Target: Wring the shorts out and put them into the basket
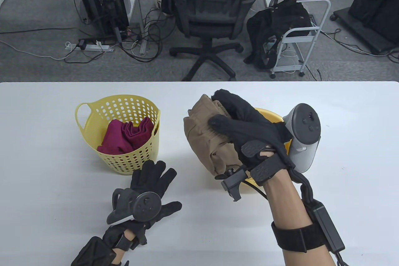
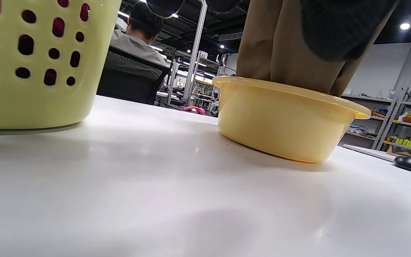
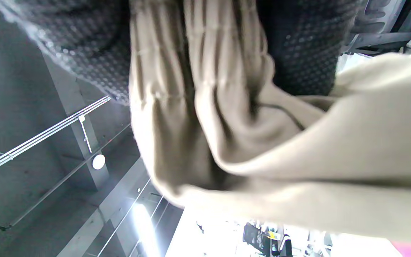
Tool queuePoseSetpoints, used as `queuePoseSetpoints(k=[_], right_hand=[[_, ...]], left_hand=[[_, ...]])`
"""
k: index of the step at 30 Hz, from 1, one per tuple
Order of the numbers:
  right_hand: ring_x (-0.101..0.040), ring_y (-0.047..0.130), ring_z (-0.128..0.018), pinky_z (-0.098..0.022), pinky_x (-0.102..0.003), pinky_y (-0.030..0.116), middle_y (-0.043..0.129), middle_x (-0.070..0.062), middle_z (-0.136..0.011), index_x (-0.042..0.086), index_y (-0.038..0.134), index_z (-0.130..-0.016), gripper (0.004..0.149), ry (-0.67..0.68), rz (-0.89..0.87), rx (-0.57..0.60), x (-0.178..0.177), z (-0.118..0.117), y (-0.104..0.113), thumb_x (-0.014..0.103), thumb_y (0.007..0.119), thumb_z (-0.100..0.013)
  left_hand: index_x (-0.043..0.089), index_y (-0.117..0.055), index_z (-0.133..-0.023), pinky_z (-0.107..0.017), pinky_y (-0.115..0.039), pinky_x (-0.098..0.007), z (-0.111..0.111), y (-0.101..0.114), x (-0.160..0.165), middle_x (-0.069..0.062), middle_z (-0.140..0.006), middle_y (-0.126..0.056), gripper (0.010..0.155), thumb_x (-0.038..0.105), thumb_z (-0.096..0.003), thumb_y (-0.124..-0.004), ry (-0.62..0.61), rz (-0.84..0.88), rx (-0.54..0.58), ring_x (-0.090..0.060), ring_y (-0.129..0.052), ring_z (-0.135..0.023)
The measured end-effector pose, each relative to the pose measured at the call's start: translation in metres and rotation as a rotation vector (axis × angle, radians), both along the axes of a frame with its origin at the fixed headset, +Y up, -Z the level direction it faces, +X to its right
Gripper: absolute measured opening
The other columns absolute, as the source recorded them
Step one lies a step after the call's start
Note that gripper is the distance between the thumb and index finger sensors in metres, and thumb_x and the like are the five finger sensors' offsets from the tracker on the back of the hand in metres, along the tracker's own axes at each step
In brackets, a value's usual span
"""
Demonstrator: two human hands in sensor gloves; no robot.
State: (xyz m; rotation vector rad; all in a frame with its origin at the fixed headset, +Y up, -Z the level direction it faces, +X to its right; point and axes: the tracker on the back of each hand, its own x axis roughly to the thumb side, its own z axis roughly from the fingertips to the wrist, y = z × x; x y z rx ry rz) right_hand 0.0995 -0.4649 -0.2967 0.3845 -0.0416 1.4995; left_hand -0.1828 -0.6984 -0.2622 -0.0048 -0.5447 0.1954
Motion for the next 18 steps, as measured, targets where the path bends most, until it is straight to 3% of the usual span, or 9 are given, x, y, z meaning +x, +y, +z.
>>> queuePoseSetpoints(k=[18], right_hand=[[-0.04,0.099,-0.068,-0.047,-0.037,0.095,0.077,-0.023,-0.094,0.007,0.06,-0.103,0.069,0.079,-0.154,0.026,-0.015,0.009,0.03,0.043,0.09,-0.053]], left_hand=[[0.019,-0.029,-0.117,-0.067,-0.031,-0.078,0.001,0.002,-0.001,-0.031,-0.124,-0.029,0.095,0.065,-0.0495,-0.078,0.004,0.009,0.016,-0.066,-0.029,-0.109]])
